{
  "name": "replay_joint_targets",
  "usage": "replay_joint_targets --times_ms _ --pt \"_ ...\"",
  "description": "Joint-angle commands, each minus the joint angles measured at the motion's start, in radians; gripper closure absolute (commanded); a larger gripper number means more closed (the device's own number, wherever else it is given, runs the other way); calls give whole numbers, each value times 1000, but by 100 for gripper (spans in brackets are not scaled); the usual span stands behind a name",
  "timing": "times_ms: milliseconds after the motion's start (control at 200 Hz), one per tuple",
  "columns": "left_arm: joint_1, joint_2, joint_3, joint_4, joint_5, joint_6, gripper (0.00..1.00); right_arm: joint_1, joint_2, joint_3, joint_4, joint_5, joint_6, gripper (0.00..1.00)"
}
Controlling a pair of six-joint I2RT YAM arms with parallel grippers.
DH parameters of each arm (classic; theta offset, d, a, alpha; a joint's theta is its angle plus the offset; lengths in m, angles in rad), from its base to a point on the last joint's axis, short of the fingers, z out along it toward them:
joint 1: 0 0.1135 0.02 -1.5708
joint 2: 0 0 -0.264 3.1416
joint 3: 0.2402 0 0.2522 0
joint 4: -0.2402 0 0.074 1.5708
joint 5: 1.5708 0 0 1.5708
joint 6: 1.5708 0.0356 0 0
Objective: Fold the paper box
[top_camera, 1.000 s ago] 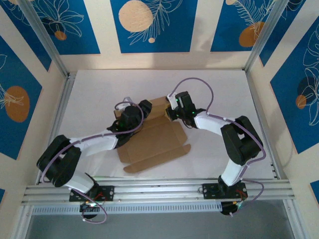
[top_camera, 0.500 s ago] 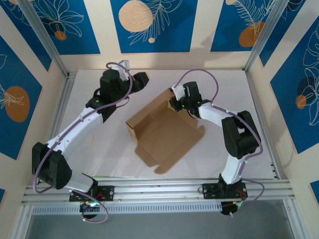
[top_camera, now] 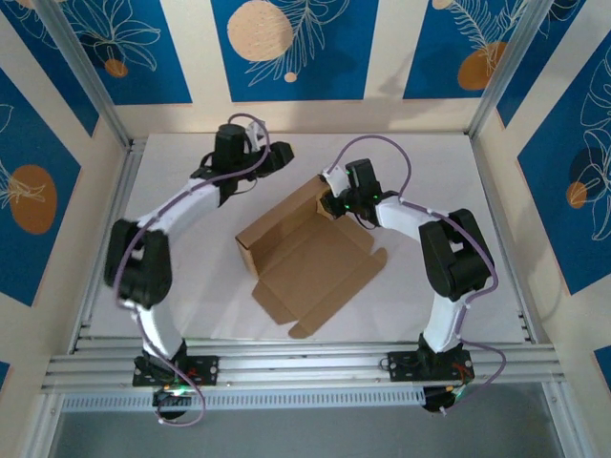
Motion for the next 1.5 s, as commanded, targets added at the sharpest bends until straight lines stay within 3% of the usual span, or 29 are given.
replay_joint_targets --times_ms 0,140,370,605,850,1050,1235,1331,1391,1406,1421,1496 --pt "-2 123 50 -8 165 -35 55 12 -1 15 18 -45 -11 81" --pt "-36 156 -54 147 192 -150 66 20 7 23 7 -34 0 81" --pt "-86 146 -169 267 171 -238 76 58 64 80 -33 141 35 81" --pt "-100 127 -242 327 131 -289 81 66 97 104 -52 286 104 81" --pt "-113 125 -254 365 116 -328 83 72 112 127 -83 319 171 77" --pt "-66 57 -202 160 64 -177 81 57 60 63 -34 262 178 65" --pt "-15 -12 -147 -6 25 -56 80 39 -16 -37 62 180 140 45" --pt "-15 -46 -112 -81 -4 11 79 34 -30 -55 69 153 128 41" --pt "-15 -66 -99 -110 -17 39 78 24 -41 -66 76 128 129 26" --pt "-14 -71 -96 -117 -20 44 78 22 -45 -67 74 117 128 12" --pt "-14 -75 -93 -122 -23 51 78 18 -48 -69 73 104 128 5" --pt "-15 -100 -81 -155 -35 81 78 4 -66 -81 78 43 121 3"
